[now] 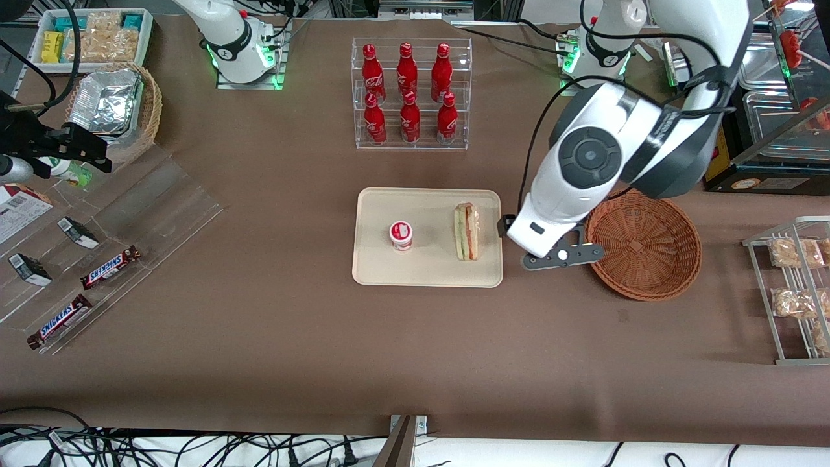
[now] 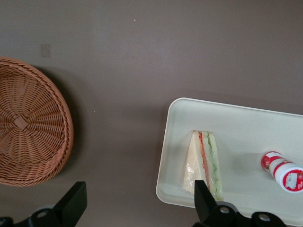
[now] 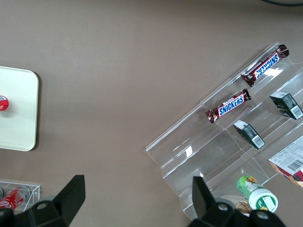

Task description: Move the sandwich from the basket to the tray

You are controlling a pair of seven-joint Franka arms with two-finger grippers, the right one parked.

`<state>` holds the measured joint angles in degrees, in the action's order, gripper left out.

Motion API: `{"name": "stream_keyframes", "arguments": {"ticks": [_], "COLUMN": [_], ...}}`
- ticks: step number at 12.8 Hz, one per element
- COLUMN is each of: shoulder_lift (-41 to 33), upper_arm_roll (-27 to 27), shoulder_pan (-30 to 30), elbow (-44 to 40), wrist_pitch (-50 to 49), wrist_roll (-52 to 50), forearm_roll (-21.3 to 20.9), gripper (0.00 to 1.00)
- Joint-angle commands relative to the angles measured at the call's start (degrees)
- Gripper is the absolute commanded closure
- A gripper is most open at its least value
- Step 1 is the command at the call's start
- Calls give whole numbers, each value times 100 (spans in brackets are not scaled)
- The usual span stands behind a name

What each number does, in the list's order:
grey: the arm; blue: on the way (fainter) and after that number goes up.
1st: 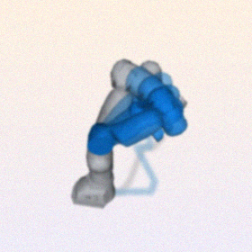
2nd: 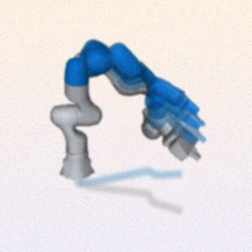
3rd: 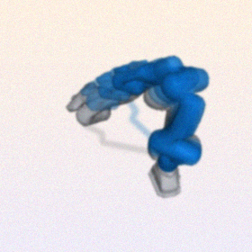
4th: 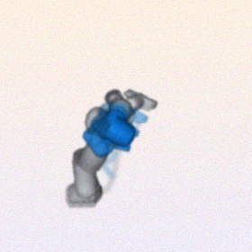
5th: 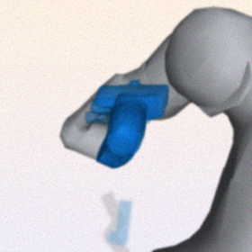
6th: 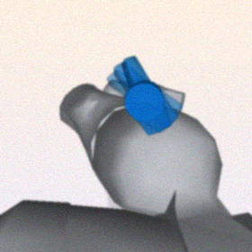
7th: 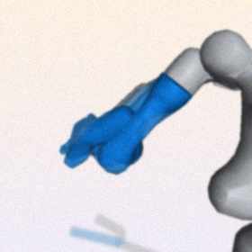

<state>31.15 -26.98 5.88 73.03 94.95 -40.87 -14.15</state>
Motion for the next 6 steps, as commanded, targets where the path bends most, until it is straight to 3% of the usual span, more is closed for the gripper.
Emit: {"name": "stream_keyframes", "arguments": {"ticks": [1, 6], "shoulder_lift": [40, 67], "upper_arm_roll": [-1, 26], "shoulder_pan": [-8, -455], "elbow": [-157, -183], "wrist_pitch": [-144, -126], "wrist_roll": [132, 553], "forearm_roll": [132, 96], "gripper": [0, 0]}}
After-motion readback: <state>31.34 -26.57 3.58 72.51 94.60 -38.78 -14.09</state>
